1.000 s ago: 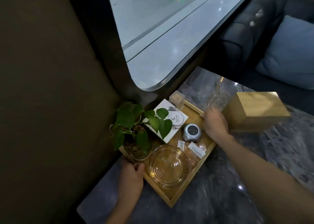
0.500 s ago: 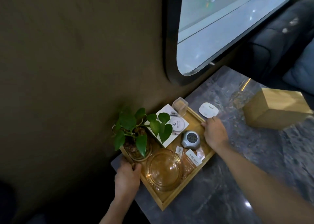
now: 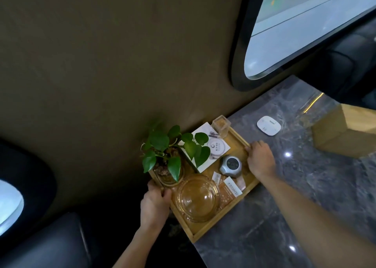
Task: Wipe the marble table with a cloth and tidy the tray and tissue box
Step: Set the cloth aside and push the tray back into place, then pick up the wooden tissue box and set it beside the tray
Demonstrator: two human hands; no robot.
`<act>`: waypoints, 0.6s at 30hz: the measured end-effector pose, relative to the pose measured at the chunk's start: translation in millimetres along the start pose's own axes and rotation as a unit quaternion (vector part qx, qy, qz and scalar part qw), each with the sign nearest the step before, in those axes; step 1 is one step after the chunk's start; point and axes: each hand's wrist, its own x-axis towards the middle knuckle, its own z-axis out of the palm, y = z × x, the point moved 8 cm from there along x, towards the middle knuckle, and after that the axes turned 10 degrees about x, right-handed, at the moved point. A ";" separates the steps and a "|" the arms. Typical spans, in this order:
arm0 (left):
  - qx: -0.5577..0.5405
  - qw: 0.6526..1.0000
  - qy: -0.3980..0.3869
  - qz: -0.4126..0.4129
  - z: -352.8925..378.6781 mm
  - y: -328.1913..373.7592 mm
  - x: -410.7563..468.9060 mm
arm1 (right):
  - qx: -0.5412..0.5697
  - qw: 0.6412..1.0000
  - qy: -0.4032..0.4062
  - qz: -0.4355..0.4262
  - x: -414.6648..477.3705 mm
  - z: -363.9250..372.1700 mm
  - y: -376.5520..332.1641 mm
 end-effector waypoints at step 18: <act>0.191 0.978 0.068 0.046 -26.3 20.3 -3.7 | -0.013 0.999 -0.031 0.016 -1.7 -10.9 -1.0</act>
